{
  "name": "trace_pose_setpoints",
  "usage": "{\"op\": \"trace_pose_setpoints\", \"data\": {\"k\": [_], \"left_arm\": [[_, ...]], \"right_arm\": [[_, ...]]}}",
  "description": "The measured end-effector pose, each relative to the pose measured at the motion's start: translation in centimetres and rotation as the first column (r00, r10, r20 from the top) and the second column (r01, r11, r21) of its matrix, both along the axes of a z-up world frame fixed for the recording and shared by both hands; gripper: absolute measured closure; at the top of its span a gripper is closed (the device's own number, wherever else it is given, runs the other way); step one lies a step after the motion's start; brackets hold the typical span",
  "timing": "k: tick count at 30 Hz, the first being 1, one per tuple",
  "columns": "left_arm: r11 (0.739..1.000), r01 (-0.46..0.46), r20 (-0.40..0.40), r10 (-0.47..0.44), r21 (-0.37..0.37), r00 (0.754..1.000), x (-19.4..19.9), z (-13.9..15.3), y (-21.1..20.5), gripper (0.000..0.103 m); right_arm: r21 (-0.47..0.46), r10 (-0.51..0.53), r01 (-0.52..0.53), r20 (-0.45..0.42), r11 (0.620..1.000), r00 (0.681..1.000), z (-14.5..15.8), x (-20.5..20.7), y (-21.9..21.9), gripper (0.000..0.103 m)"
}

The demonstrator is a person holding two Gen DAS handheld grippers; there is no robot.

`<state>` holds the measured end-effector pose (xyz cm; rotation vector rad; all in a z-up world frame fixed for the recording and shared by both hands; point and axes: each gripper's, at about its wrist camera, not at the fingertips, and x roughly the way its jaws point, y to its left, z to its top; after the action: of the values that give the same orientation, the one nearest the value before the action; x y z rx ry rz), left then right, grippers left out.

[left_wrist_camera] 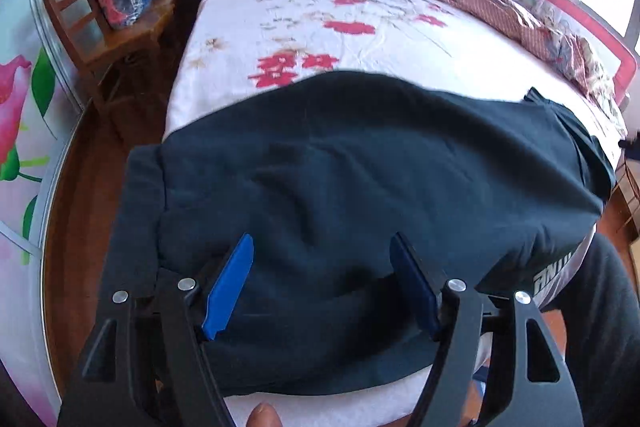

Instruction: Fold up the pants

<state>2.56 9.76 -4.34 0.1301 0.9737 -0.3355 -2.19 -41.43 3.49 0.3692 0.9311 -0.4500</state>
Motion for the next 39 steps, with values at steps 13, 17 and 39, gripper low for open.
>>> {"op": "trace_pose_setpoints", "data": {"k": [13,17,39], "left_arm": [[0.997,0.052,-0.018,-0.052,0.053,0.999,-0.1,-1.2,2.1,0.037],[0.998,0.022,-0.024,-0.02,0.06,1.0,0.1,-1.3,2.0,0.037],[0.989,0.102,-0.064,-0.096,0.106,0.993,0.9,-1.1,1.6,0.034]], "right_arm": [[-0.156,0.3,-0.312,-0.098,0.937,0.949,-6.0,11.5,4.8,0.065],[-0.166,0.28,-0.298,-0.126,0.94,0.952,-7.5,12.0,4.2,0.065],[0.563,-0.416,0.159,0.363,0.811,0.834,-1.1,-6.7,-12.0,0.098]]}}
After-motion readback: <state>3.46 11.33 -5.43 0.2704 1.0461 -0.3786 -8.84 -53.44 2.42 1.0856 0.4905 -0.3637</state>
